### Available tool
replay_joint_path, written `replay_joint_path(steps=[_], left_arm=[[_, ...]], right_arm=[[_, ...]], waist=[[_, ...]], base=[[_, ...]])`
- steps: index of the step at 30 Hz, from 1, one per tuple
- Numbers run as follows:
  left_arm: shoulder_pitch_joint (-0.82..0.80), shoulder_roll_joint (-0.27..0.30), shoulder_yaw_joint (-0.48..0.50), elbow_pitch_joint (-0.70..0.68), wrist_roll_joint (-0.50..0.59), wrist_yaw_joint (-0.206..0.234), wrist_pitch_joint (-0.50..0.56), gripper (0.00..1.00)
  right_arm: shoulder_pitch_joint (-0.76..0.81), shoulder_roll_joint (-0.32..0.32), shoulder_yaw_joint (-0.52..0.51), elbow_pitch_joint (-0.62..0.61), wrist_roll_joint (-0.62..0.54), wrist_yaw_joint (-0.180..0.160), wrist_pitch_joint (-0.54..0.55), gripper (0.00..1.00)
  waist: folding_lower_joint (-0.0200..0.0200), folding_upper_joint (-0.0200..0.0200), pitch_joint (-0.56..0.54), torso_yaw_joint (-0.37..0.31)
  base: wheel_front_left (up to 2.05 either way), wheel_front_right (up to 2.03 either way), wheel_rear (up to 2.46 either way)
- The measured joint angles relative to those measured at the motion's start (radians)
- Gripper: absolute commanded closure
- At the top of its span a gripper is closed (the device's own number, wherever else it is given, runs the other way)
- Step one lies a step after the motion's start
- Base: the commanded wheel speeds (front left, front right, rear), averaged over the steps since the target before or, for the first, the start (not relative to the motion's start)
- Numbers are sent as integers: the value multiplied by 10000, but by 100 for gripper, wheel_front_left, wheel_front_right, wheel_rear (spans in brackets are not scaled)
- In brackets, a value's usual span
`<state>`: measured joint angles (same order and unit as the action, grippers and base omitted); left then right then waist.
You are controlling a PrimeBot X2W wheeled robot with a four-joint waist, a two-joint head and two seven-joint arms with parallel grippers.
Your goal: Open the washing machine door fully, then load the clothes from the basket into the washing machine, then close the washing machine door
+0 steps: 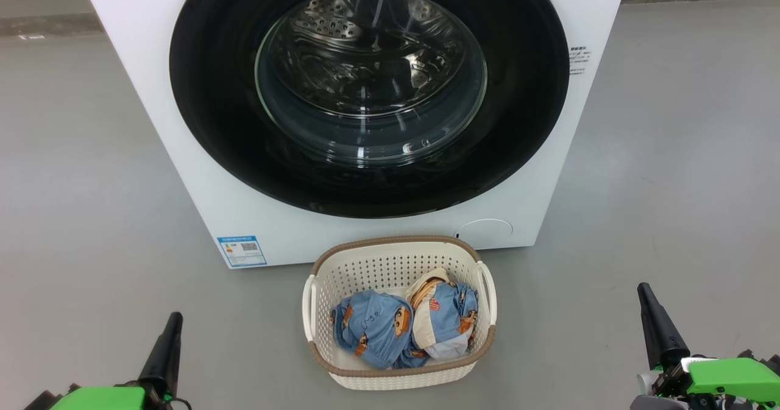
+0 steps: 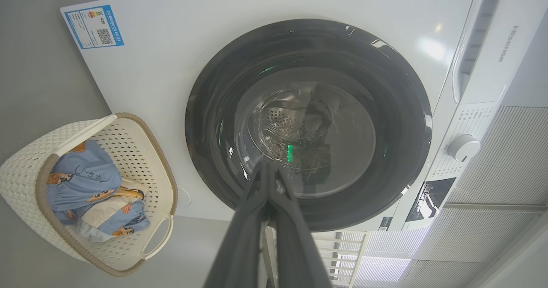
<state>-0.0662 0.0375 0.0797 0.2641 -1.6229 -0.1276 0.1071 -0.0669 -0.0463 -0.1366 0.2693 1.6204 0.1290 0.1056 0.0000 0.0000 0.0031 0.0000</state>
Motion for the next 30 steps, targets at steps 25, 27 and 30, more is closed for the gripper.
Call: replay_joint_path(steps=[25,27,30], left_arm=[[0,0,0,0,0,0,0,100],[0,0,0,0,0,0,0,100],[0,0,0,0,0,0,0,100]], right_arm=[[0,0,0,0,0,0,0,100],[0,0,0,0,-2,0,0,100],[0,0,0,0,0,2,0,100]], waist=[[0,0,0,0],[-1,0,0,0],[0,0,0,0]], base=[[0,0,0],[0,0,0],[0,0,0]])
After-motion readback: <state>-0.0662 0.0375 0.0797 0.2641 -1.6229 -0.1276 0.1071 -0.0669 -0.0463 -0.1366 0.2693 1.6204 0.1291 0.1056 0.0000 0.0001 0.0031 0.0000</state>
